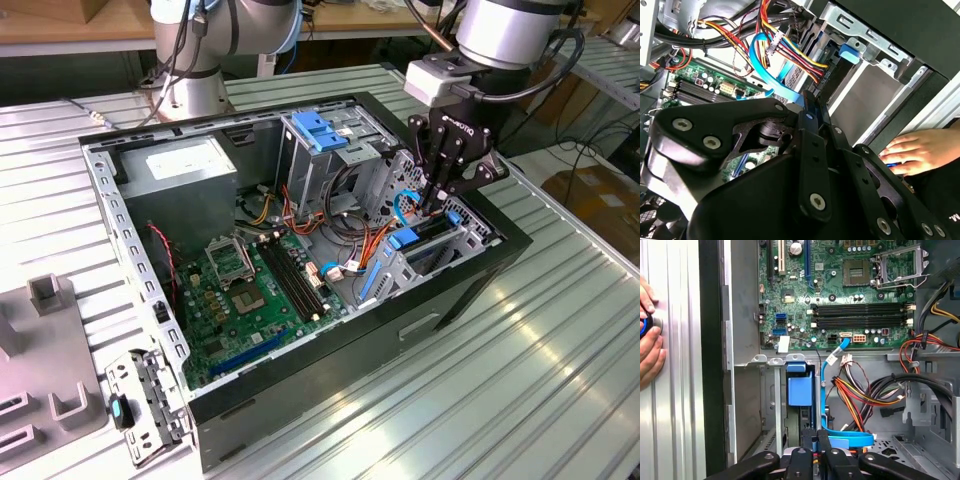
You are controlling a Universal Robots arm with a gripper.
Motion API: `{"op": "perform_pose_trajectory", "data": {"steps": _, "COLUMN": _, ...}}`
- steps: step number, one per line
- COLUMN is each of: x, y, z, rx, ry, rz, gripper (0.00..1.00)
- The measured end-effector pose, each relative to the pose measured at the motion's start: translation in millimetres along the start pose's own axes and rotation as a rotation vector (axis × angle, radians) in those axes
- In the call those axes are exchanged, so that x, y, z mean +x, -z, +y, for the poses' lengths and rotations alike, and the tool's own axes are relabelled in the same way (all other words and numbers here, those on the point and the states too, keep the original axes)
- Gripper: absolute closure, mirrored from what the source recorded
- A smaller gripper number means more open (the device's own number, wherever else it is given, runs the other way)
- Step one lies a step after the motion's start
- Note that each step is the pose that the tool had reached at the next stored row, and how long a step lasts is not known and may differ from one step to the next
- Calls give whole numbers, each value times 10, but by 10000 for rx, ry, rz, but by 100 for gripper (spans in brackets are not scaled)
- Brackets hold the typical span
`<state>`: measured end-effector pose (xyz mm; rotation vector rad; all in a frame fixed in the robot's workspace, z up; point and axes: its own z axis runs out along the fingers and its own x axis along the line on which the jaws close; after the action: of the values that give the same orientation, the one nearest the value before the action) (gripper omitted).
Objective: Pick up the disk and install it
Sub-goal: 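Insert the second disk wire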
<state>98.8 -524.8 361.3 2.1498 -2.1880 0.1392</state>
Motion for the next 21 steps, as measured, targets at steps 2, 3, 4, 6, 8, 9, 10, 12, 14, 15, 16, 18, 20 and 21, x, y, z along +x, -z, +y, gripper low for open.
{"op": "perform_pose_trajectory", "data": {"steps": 2, "x": 0, "y": 0, "z": 0, "rx": 2, "ry": 7, "rz": 0, "gripper": 84}}
{"op": "perform_pose_trajectory", "data": {"steps": 3, "x": 0, "y": 0, "z": 0, "rx": 3, "ry": 13, "rz": -1, "gripper": 84}}
{"op": "perform_pose_trajectory", "data": {"steps": 4, "x": 0, "y": 0, "z": 0, "rx": 3, "ry": 13, "rz": 0, "gripper": 84}}
{"op": "perform_pose_trajectory", "data": {"steps": 6, "x": 0, "y": 0, "z": 0, "rx": 3, "ry": 14, "rz": 0, "gripper": 84}}
{"op": "perform_pose_trajectory", "data": {"steps": 8, "x": 0, "y": 0, "z": 0, "rx": 3, "ry": 14, "rz": 0, "gripper": 84}}
{"op": "perform_pose_trajectory", "data": {"steps": 9, "x": 0, "y": 0, "z": 0, "rx": 3, "ry": 14, "rz": -1, "gripper": 84}}
{"op": "perform_pose_trajectory", "data": {"steps": 10, "x": 0, "y": 0, "z": 0, "rx": 3, "ry": 14, "rz": 0, "gripper": 84}}
{"op": "perform_pose_trajectory", "data": {"steps": 12, "x": 0, "y": 0, "z": 0, "rx": 3, "ry": 15, "rz": -1, "gripper": 84}}
{"op": "perform_pose_trajectory", "data": {"steps": 14, "x": 1, "y": 0, "z": 1, "rx": 22, "ry": 13, "rz": -1, "gripper": 84}}
{"op": "perform_pose_trajectory", "data": {"steps": 15, "x": 1, "y": 0, "z": 7, "rx": 89, "ry": 8, "rz": -2, "gripper": 84}}
{"op": "perform_pose_trajectory", "data": {"steps": 16, "x": 0, "y": 0, "z": 18, "rx": 179, "ry": 0, "rz": -3, "gripper": 84}}
{"op": "perform_pose_trajectory", "data": {"steps": 18, "x": 1, "y": -1, "z": 45, "rx": 401, "ry": -25, "rz": -7, "gripper": 84}}
{"op": "perform_pose_trajectory", "data": {"steps": 20, "x": 1, "y": -4, "z": 72, "rx": 553, "ry": -42, "rz": -11, "gripper": 84}}
{"op": "perform_pose_trajectory", "data": {"steps": 21, "x": 2, "y": -6, "z": 82, "rx": 569, "ry": -43, "rz": -14, "gripper": 84}}
